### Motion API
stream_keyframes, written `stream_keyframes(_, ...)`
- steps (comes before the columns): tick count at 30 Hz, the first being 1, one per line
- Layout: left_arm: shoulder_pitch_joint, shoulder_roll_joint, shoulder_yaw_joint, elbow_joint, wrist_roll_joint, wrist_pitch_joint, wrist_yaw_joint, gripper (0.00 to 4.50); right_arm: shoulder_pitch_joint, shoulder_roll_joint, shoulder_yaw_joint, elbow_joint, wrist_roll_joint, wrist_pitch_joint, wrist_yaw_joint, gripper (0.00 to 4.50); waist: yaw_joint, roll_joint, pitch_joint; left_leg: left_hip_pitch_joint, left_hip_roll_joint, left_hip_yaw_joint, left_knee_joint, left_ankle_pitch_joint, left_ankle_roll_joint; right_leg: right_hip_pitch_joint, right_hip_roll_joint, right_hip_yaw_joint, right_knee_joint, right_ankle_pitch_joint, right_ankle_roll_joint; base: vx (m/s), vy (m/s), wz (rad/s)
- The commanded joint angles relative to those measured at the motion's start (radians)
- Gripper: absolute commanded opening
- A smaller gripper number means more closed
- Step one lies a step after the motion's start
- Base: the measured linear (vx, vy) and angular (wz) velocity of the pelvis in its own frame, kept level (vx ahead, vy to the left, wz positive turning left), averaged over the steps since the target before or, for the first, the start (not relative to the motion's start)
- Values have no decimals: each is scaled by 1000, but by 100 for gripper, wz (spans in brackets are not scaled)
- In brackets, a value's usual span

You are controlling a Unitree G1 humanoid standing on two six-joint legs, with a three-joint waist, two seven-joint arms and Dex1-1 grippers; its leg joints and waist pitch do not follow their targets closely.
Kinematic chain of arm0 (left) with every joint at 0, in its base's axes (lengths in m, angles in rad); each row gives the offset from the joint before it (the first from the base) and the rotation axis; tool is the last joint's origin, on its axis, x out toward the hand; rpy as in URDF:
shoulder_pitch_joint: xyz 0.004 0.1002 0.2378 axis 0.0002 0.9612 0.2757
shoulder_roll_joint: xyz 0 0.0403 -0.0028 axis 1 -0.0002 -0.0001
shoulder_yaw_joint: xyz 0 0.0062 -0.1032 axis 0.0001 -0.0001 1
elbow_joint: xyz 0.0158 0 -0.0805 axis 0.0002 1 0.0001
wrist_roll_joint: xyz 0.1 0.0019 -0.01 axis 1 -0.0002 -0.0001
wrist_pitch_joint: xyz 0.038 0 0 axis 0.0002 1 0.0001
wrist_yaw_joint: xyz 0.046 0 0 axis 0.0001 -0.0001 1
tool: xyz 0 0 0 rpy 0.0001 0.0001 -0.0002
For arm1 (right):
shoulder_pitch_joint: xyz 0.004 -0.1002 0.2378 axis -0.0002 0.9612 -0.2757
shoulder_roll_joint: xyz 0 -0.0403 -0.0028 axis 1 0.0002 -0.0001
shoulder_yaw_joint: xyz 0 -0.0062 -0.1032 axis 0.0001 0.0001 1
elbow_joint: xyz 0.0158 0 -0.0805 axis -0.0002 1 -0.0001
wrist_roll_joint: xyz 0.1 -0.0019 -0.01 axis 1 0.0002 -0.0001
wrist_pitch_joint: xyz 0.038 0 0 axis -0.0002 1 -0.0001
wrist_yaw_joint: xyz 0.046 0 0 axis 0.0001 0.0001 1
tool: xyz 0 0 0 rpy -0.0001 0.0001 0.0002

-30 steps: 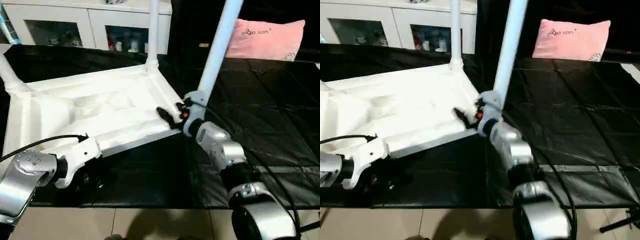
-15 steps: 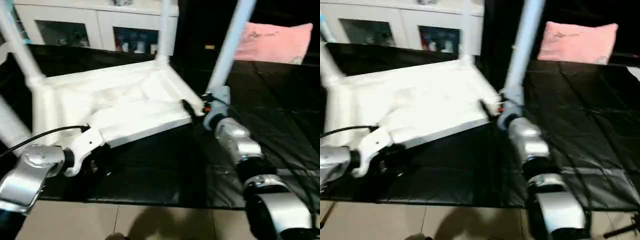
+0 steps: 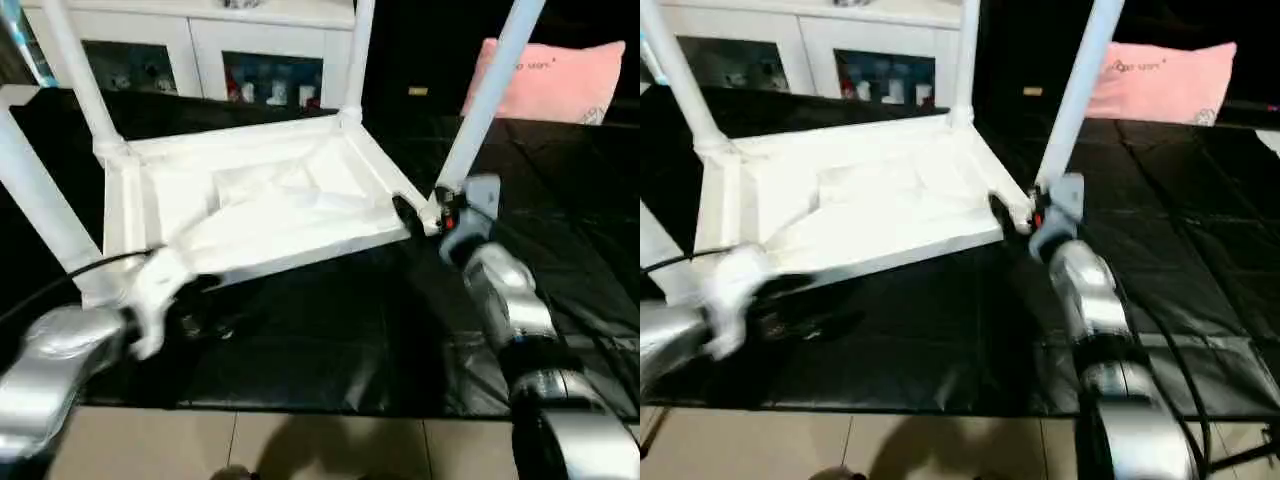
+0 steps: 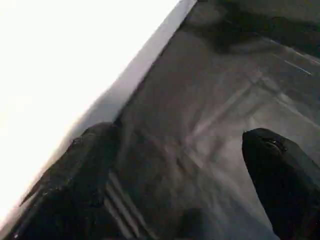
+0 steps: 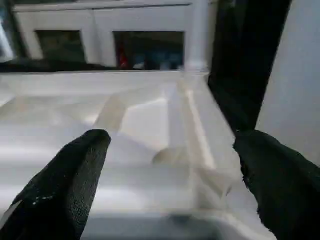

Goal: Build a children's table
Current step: Rotate table base

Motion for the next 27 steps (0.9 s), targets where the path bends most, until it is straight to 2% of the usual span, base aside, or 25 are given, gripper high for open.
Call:
stream_keyframes(1,56,43,47,-71,-60,58,-58,443,42,-6,25,-98,13,51,45,450,-4,22,-60,16,28,-14,-80,-265,-7,41,-37,25,-61,-148,-225,0,0,0)
stream_keyframes(3,141,107,83,-116,-82,101,-123,443,96,-8,62,-170,9,65,76,450,-12,26,-55,22,29,-17,-85,-321,-13,30,-36,27,-70,-234,-208,0,0,0)
stream_keyframes(4,153,116,88,-121,-83,106,-132,443,103,-9,67,-179,8,67,80,450,-13,28,-54,22,31,-17,-87,-332,-13,28,-36,27,-73,-250,-202,0,0,0)
stream_keyframes(5,221,173,143,-115,-84,110,-178,443,145,-9,92,-227,-5,71,82,450,-16,15,-49,19,30,-18,-89,-351,-12,26,-37,28,-78,-292,-189,0,0,0)
stream_keyframes(6,230,182,157,-108,-82,111,-184,443,152,-9,96,-232,-12,68,77,450,-17,20,-46,18,30,-20,-91,-367,-13,24,-40,31,-81,-341,-167,0,0,0)
stream_keyframes(7,240,192,171,-101,-81,111,-191,443,158,-9,100,-236,-19,66,71,450,-19,17,-45,20,30,-21,-92,-377,-16,21,-40,31,-84,-367,-162,0,0,0)
stream_keyframes(8,273,230,232,-72,-81,106,-215,443,191,-10,118,-275,-7,94,111,450,-18,20,-45,26,30,-21,-91,-395,-23,15,-38,32,-88,-388,-156,0,0,0)
stream_keyframes(11,321,292,322,-44,-102,130,-261,443,231,13,120,-345,44,153,134,450,-17,24,-42,27,32,-26,-97,-425,-24,11,-40,35,-90,-406,-141,0,0,0)
stream_keyframes(13,338,326,364,-21,-100,134,-271,443,246,32,116,-371,43,136,116,450,-15,24,-43,30,33,-27,-99,-425,-30,8,-39,37,-88,-383,-146,0,0,0)
stream_keyframes(14,341,335,376,-12,-98,131,-273,443,249,38,115,-375,39,121,108,450,-17,25,-42,26,32,-28,-101,-427,-32,9,-39,37,-86,-373,-150,0,0,0)
stream_keyframes(17,321,354,415,47,-90,98,-251,443,258,42,128,-394,27,142,83,450,-15,28,-42,31,31,-26,-102,-425,-38,5,-36,38,-86,-349,-153,0,0,0)
stream_keyframes(19,240,340,452,127,-92,48,-193,443,267,47,144,-417,26,179,75,450,-13,25,-46,32,28,-24,-99,-403,-36,10,-38,39,-83,-320,-155,0,0,0)
stream_keyframes(20,192,318,460,140,-110,39,-163,443,269,61,135,-433,43,203,67,450,-11,33,-47,33,28,-26,-100,-384,-41,11,-38,39,-78,-277,-166,0,0,0)
stream_keyframes(23,154,288,464,127,-144,48,-146,443,270,72,124,-454,53,255,45,450,-11,33,-48,29,29,-29,-101,-381,-56,18,-40,37,-72,-253,-176,0,0,0)
stream_keyframes(24,154,288,464,127,-144,48,-146,443,270,72,124,-454,53,255,45,450,-12,30,-52,31,29,-28,-99,-371,-58,19,-40,37,-70,-241,-178,0,0,0)
stream_keyframes(26,101,222,447,87,-194,74,-118,443,268,76,128,-487,62,319,41,450,-12,29,-54,29,28,-27,-97,-343,-58,25,-38,37,-66,-205,-187,0,0,0)
stream_keyframes(27,90,201,433,73,-204,75,-112,443,268,82,129,-490,56,301,35,450,-13,32,-56,30,27,-23,-94,-327,-56,23,-37,37,-65,-177,-194,0,0,0)
